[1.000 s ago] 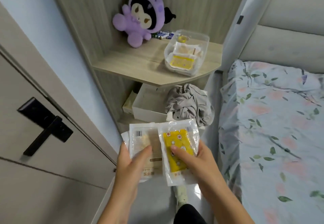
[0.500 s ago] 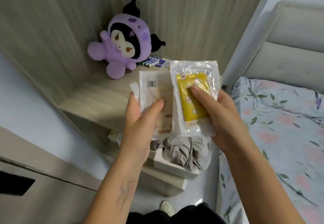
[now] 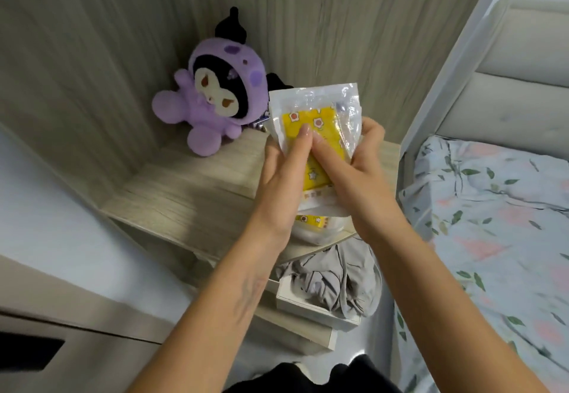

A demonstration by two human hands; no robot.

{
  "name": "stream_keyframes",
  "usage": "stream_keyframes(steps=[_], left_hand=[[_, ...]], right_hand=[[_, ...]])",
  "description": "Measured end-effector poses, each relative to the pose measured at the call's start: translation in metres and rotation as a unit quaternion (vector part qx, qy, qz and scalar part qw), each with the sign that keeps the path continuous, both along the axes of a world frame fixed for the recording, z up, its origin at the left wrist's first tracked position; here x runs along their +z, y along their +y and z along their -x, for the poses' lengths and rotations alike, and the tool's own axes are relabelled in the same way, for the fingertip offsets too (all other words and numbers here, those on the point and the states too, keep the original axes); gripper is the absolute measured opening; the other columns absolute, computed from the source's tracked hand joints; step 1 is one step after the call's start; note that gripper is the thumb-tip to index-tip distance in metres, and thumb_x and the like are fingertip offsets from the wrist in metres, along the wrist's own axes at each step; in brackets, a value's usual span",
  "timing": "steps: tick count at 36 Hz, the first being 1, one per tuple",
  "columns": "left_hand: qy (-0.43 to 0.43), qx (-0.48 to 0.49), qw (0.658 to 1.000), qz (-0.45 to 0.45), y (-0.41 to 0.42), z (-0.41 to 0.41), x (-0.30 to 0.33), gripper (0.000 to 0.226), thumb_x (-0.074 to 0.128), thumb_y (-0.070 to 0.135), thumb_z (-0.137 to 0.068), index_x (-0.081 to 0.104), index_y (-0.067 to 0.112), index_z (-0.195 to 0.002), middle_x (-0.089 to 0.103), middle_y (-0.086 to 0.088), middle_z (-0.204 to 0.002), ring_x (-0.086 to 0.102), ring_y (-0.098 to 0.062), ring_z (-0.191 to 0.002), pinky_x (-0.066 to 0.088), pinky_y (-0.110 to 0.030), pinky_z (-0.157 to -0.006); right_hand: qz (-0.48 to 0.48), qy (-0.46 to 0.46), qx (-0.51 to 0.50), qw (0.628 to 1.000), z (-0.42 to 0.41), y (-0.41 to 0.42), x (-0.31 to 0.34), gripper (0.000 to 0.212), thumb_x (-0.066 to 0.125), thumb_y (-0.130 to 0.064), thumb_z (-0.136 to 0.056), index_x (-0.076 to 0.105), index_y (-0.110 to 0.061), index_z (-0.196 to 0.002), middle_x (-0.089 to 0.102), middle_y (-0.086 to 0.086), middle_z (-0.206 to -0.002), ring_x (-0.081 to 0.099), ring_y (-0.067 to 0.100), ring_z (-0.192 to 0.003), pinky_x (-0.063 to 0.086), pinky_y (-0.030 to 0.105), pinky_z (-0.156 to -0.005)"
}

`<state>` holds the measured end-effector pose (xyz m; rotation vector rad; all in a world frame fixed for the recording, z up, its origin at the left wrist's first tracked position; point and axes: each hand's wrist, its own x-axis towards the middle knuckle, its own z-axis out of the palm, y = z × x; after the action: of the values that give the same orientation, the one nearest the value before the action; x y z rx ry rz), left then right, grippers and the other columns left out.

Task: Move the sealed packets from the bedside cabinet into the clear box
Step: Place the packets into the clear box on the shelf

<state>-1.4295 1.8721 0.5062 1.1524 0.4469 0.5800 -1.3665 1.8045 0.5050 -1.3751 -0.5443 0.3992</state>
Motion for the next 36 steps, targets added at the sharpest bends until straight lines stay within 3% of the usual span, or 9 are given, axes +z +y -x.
stream_keyframes(steps=[4, 8, 11, 15, 19, 24, 29, 32, 36], left_hand=[[-0.022, -0.023, 0.999, -0.029, 0.008, -0.002, -0.001, 0.049, 0.059, 0.048, -0.085, 0.045, 0.038, -0.131, 0.061, 0.006, -0.127, 0.060, -0.009, -0.116, 0.048, -0.035, -0.099], [0.040, 0.015, 0.985, -0.167, 0.021, -0.008, -0.001, 0.013, 0.045, 0.069, -0.072, 0.049, 0.072, -0.083, 0.048, -0.003, -0.132, 0.045, -0.020, -0.128, 0.040, -0.045, -0.107], [0.096, -0.022, 0.971, -0.216, 0.029, -0.010, -0.002, 0.011, 0.035, 0.074, -0.072, 0.045, 0.077, -0.078, 0.043, 0.005, -0.134, 0.037, -0.019, -0.133, 0.032, -0.045, -0.112], [0.143, -0.016, 0.949, -0.282, 0.046, -0.001, -0.003, 0.023, 0.031, 0.049, -0.099, 0.050, 0.052, -0.088, 0.041, 0.017, -0.122, 0.032, -0.010, -0.131, 0.025, -0.031, -0.111], [0.193, 0.058, 0.885, -0.419, 0.066, 0.007, -0.019, 0.024, 0.049, 0.033, -0.094, 0.057, 0.031, -0.116, 0.046, 0.020, -0.110, 0.039, -0.013, -0.121, 0.032, -0.032, -0.104], [0.329, 0.009, 0.847, -0.418, 0.066, 0.009, -0.043, 0.047, 0.057, 0.028, -0.090, 0.045, 0.019, -0.135, 0.042, -0.002, -0.137, 0.034, -0.021, -0.129, 0.030, -0.034, -0.106], [0.372, -0.032, 0.827, -0.420, 0.062, 0.008, -0.059, 0.052, 0.050, 0.028, -0.094, 0.035, 0.017, -0.142, 0.034, -0.005, -0.145, 0.033, -0.022, -0.133, 0.031, -0.036, -0.107], [0.368, -0.033, 0.827, -0.425, 0.060, 0.009, -0.060, 0.050, 0.046, 0.022, -0.096, 0.033, 0.018, -0.143, 0.030, -0.003, -0.147, 0.031, -0.021, -0.133, 0.031, -0.036, -0.107], [0.345, -0.048, 0.848, -0.400, 0.059, 0.007, -0.060, 0.062, 0.041, 0.003, -0.093, 0.022, 0.025, -0.148, 0.020, 0.001, -0.152, 0.026, -0.018, -0.138, 0.031, -0.029, -0.104]], right_hand=[[0.018, 0.012, 0.050, 0.999, -0.002, 0.003, 0.004, 0.046, 0.049, -0.044, -0.094, 0.040, -0.021, -0.132, 0.063, -0.013, -0.116, 0.060, -0.005, -0.107, 0.047, 0.025, -0.098], [0.001, 0.002, 0.119, 0.993, -0.004, 0.000, 0.008, 0.034, 0.059, -0.028, -0.090, 0.052, -0.018, -0.122, 0.066, 0.001, -0.118, 0.063, 0.017, -0.112, 0.051, 0.036, -0.095], [0.009, -0.018, 0.096, 0.995, -0.012, -0.002, 0.011, 0.035, 0.060, -0.018, -0.088, 0.052, -0.011, -0.121, 0.067, 0.008, -0.113, 0.066, 0.020, -0.103, 0.056, 0.034, -0.087], [0.025, -0.011, 0.064, 0.998, -0.034, -0.009, 0.014, 0.027, 0.066, -0.023, -0.083, 0.061, -0.012, -0.107, 0.074, -0.002, -0.092, 0.071, 0.012, -0.083, 0.056, 0.025, -0.070], [0.041, -0.011, 0.030, 0.999, -0.066, -0.016, 0.016, 0.010, 0.061, -0.018, -0.088, 0.062, -0.015, -0.097, 0.073, -0.008, -0.076, 0.069, 0.005, -0.068, 0.053, 0.018, -0.058], [0.090, -0.021, 0.041, 0.995, -0.096, -0.019, 0.013, 0.022, 0.065, -0.020, -0.085, 0.059, -0.017, -0.105, 0.073, -0.006, -0.085, 0.070, 0.007, -0.074, 0.055, 0.020, -0.062], [0.169, -0.075, 0.069, 0.980, -0.116, -0.008, 0.009, 0.044, 0.073, -0.025, -0.076, 0.055, -0.021, -0.116, 0.070, -0.002, -0.102, 0.069, 0.013, -0.089, 0.058, 0.024, -0.073], [0.258, -0.191, 0.067, 0.945, -0.130, 0.004, 0.008, 0.049, 0.075, -0.023, -0.078, 0.052, -0.024, -0.121, 0.067, -0.002, -0.105, 0.067, 0.014, -0.092, 0.056, 0.027, -0.078], [0.391, -0.419, 0.067, 0.816, -0.143, 0.028, 0.005, 0.060, 0.078, -0.030, -0.075, 0.050, -0.011, -0.125, 0.057, 0.001, -0.097, 0.055, 0.022, -0.086, 0.043, 0.031, -0.075]])
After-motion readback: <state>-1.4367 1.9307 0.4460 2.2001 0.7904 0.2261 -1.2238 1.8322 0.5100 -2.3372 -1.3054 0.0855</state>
